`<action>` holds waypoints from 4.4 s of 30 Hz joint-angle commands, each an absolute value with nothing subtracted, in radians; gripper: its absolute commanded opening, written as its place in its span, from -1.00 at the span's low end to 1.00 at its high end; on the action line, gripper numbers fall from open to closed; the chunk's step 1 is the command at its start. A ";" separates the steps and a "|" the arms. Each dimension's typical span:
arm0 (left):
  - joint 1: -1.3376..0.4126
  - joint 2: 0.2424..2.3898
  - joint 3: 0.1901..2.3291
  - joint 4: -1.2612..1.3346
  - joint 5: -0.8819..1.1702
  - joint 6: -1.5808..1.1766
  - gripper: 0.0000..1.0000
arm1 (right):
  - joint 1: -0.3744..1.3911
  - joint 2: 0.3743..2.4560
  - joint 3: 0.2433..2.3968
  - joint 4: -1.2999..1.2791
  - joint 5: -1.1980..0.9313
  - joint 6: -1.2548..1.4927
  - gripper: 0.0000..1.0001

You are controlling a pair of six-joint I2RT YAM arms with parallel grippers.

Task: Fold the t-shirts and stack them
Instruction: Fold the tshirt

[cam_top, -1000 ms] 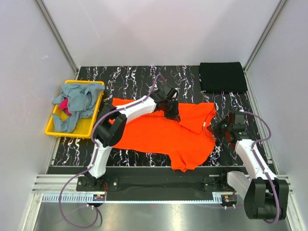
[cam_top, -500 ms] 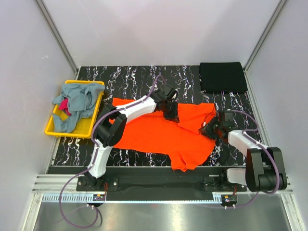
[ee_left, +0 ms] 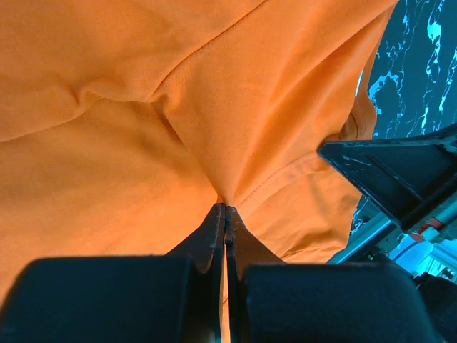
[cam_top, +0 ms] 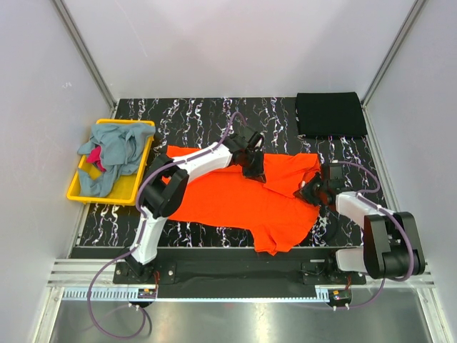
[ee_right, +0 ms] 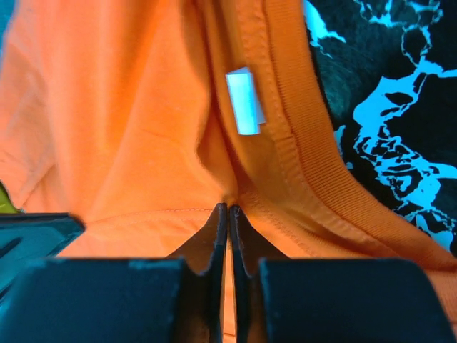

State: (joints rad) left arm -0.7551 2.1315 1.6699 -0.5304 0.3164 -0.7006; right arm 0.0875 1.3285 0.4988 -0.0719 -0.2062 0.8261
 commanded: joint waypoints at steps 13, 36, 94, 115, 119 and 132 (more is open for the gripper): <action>-0.749 2.143 1.770 -0.580 0.281 -0.663 -1.00 | 0.097 1.143 0.543 -0.184 -0.195 0.888 -1.00; -0.742 2.160 1.786 -0.706 0.190 -0.561 -0.99 | 0.118 0.969 0.439 -0.256 -0.112 1.010 -1.00; -0.129 1.884 1.551 -0.792 -0.077 -0.397 -0.39 | -0.067 1.881 1.181 -0.325 -0.006 0.442 -0.24; -0.114 1.980 1.454 -0.733 -0.006 -0.440 -0.38 | -0.072 1.913 1.192 -0.330 -0.041 0.440 -0.25; -0.114 1.996 1.460 -0.730 -0.012 -0.443 -0.41 | -0.075 1.911 1.192 -0.328 -0.038 0.440 -0.25; -0.115 2.013 1.465 -0.721 -0.015 -0.451 -0.74 | -0.080 1.904 1.186 -0.328 -0.043 0.443 -0.25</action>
